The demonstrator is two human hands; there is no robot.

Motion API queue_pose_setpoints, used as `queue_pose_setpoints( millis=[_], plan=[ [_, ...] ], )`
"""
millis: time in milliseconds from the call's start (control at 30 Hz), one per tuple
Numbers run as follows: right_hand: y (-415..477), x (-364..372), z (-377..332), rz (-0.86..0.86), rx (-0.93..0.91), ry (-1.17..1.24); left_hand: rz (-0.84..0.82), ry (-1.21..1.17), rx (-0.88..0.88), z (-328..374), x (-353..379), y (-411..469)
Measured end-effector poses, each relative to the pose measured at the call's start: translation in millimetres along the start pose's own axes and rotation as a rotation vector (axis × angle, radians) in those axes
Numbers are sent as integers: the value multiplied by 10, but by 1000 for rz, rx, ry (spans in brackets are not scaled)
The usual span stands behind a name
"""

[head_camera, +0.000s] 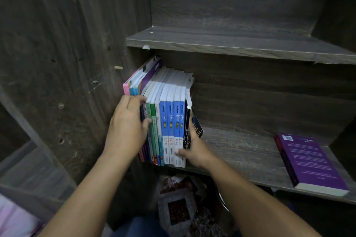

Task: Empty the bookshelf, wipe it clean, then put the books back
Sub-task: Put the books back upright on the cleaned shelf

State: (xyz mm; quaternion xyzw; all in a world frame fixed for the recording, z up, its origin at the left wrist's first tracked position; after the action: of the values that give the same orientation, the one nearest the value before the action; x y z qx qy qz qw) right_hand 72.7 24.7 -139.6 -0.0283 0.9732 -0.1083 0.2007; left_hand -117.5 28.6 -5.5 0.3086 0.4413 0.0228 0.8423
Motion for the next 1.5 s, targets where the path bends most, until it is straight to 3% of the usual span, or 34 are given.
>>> queue_pose_setpoints(
  millis=[233, 400, 500, 833, 1000, 1167, 1300, 1500],
  plan=[
    [20, -143, 145, -155, 0, -169, -25, 201, 59, 29, 153, -31],
    [149, -266, 361, -204, 218, -453, -76, 345, 144, 17, 218, -4],
    [313, -311, 441, -135, 258, -455, -100, 380, 140, 5, 251, -19],
    [1014, -224, 734, -84, 103, -191, -83, 319, 93, -80, 372, -2],
    [617, -309, 323, -100, 131, -222, -51, 322, 100, -109, 421, 10],
    [226, -433, 25, -179, -33, -114, 25, 265, 124, -174, 505, -150],
    [24, -448, -189, -169, -123, -237, 149, 179, 52, -215, 557, -276],
    [67, -405, -380, -53, -109, -315, 139, 246, 24, -217, 590, -241]
  ],
)
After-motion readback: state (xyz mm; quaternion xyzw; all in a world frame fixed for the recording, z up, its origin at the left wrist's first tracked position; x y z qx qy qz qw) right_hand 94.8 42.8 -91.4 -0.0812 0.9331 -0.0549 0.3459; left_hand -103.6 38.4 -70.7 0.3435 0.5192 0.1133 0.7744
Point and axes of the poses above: each hand's wrist, its own y-axis towards the middle knuckle, its own x-axis out of the palm, z = x × y, the point moved 4 cm from there along y, towards the middle knuckle, and after that the axes turned 6 degrees about -z, right-handed, at the moved point
